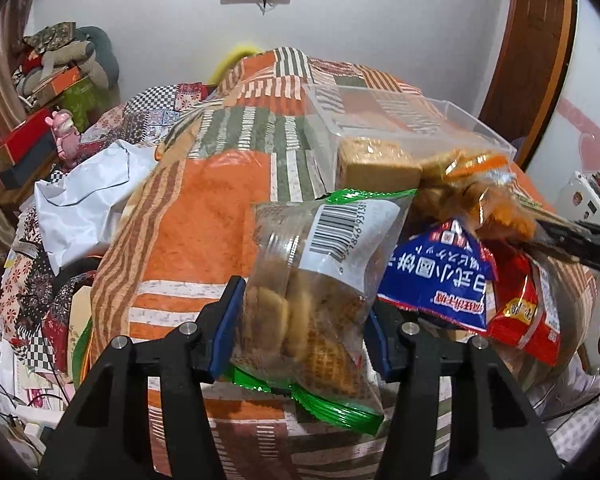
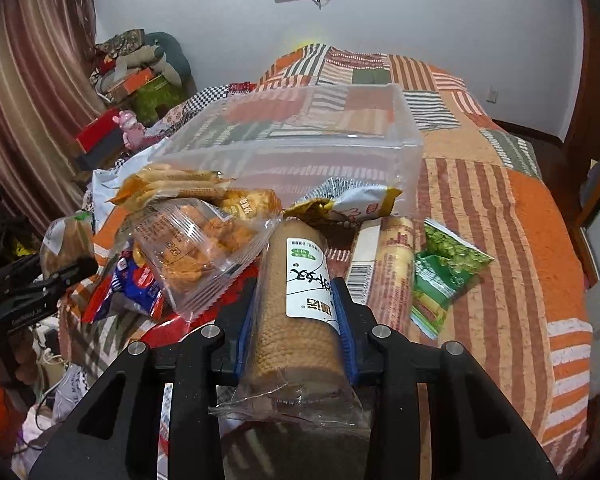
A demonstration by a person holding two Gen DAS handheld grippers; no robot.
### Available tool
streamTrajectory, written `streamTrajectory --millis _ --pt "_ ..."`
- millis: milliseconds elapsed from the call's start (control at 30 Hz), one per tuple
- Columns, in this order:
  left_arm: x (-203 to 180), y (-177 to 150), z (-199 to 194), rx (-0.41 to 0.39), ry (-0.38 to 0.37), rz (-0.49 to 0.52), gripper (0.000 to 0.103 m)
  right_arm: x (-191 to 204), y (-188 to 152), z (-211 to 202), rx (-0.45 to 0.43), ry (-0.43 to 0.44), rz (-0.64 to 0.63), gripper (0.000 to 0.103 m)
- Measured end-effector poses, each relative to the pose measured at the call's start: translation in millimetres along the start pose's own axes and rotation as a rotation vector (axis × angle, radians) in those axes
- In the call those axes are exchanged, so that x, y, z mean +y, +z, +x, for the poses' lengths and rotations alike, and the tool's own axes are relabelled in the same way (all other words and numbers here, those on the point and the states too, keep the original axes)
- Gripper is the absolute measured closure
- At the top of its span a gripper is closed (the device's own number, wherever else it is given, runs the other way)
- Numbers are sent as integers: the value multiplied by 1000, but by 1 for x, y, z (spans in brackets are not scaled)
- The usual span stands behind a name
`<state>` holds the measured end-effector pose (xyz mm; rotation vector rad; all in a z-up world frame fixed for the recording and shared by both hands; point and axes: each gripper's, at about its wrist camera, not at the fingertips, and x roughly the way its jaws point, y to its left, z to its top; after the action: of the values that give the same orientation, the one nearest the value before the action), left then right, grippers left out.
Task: Organize snacks
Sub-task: 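Grasp the clear round-biscuit bag with left tool while right tool grasps the white-label biscuit roll, then carry the biscuit bag with left tool while right tool carries the roll over the clear box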
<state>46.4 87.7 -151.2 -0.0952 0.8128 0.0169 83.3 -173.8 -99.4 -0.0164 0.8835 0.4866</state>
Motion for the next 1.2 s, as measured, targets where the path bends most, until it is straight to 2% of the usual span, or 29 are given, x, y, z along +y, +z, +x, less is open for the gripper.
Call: streamTrajectory --millis 367,600,867,1200 --pt "1 16 -23 -52 2 -14 49 1 3 -18 -51 -23 -23 73" --pt "0 19 -32 -58 -15 -13 49 12 -7 -7 52 -52 -152 70" --pt "-6 18 -32 -53 -32 -10 49 -1 -12 7 126 -6 -129 67" --pt "-10 25 -32 -63 -28 0 49 6 -16 12 99 -34 -143 71"
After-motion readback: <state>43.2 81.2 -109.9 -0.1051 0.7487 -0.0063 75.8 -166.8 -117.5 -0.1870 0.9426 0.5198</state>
